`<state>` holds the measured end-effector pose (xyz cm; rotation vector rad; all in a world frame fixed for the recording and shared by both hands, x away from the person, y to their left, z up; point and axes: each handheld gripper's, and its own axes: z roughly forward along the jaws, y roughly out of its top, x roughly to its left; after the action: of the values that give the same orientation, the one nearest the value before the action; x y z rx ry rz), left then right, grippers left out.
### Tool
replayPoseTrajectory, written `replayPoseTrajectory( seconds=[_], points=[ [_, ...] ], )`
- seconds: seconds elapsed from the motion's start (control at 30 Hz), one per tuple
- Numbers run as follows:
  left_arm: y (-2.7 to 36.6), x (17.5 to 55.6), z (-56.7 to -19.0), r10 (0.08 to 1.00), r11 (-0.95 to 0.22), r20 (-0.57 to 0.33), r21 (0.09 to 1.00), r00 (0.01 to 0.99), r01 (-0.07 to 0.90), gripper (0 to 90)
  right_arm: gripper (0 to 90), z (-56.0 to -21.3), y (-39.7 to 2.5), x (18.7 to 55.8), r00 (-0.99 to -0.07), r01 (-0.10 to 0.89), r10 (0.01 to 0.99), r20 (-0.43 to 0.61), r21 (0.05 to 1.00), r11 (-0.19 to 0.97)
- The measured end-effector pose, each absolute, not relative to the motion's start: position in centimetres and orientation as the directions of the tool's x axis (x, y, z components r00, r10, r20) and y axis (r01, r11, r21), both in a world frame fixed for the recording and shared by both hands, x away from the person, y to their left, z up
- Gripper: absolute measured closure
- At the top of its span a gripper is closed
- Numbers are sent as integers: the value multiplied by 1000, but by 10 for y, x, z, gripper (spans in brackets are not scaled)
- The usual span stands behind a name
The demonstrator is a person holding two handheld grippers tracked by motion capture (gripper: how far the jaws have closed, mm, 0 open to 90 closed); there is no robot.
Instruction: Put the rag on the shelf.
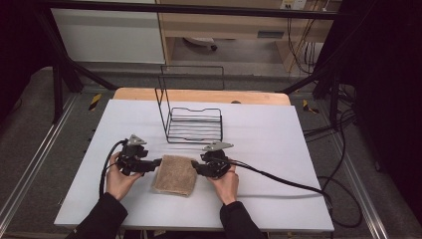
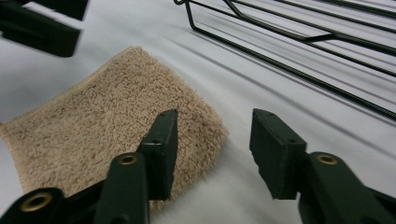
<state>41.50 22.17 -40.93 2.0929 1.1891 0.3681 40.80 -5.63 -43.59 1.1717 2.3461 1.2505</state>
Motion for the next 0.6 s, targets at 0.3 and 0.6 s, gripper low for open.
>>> replayPoseTrajectory(
  seconds=[0.3,0.6],
  points=[
    [211,438,-431,829,-317,-138,682,541,659,466,302,-432,-76,403,-657,547,734,171,778,308],
    [205,439,-441,801,-351,-164,651,576,673,578,263,-434,-78,402,-661,557,726,192,773,303]
  ],
)
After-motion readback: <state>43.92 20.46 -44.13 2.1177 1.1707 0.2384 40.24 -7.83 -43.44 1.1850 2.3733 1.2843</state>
